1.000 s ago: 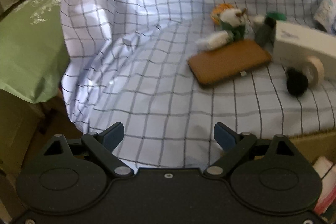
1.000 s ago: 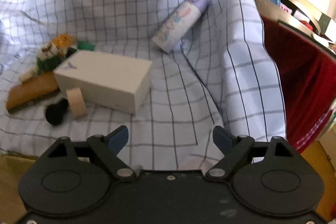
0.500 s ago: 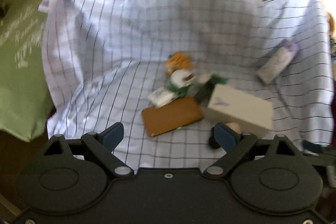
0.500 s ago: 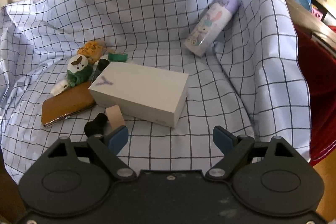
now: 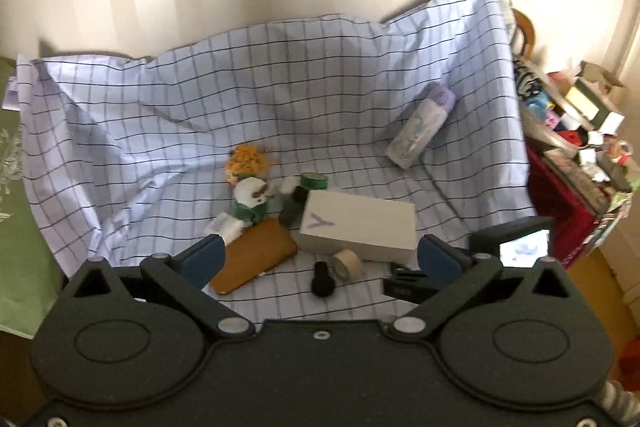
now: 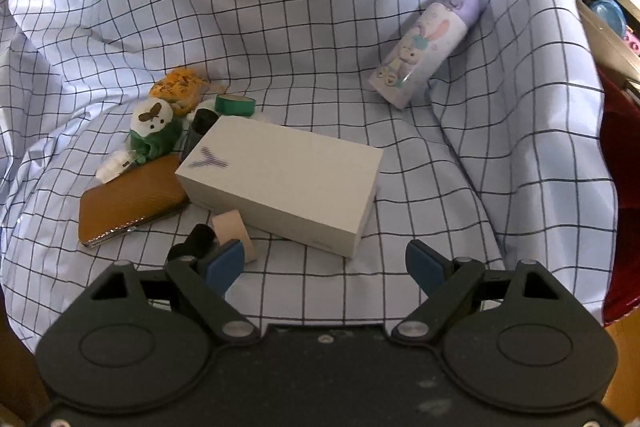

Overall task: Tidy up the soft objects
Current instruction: 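Move both open tools back toward the items on the sheet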

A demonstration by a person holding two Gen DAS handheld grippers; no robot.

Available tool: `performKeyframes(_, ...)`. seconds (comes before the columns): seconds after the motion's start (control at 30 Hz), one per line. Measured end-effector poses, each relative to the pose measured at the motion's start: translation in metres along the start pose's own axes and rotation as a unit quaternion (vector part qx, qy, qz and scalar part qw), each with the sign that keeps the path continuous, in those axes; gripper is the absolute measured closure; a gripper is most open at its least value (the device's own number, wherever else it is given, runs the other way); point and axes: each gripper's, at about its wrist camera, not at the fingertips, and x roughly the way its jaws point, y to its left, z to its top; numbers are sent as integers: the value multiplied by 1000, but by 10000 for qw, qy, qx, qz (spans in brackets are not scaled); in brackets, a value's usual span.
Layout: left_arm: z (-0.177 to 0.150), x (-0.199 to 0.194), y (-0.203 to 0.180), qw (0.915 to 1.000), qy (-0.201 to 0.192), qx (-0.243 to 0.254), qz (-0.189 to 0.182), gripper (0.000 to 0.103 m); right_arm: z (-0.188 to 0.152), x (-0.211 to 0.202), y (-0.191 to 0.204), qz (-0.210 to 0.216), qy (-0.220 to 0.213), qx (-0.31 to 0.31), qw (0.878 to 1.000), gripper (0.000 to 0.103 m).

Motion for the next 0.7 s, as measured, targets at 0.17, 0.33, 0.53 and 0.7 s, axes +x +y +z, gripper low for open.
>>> performKeyframes(0.17,3,9,4,9999,78,-103,8,4,7,8,0,25,42,50,10000,16)
performKeyframes(0.33,4,16,3,9994,-249,16,226,3,21,14,3,65,-22,53,10000,16)
performKeyframes(0.53,8,68,22,9914,-454,274,1200,3,58,24,6,223,-369,141,9990,15)
performKeyframes(0.7,16,117,61,9879,-232,-81,1530,3,98,52,17,439,-464,24,9980,14)
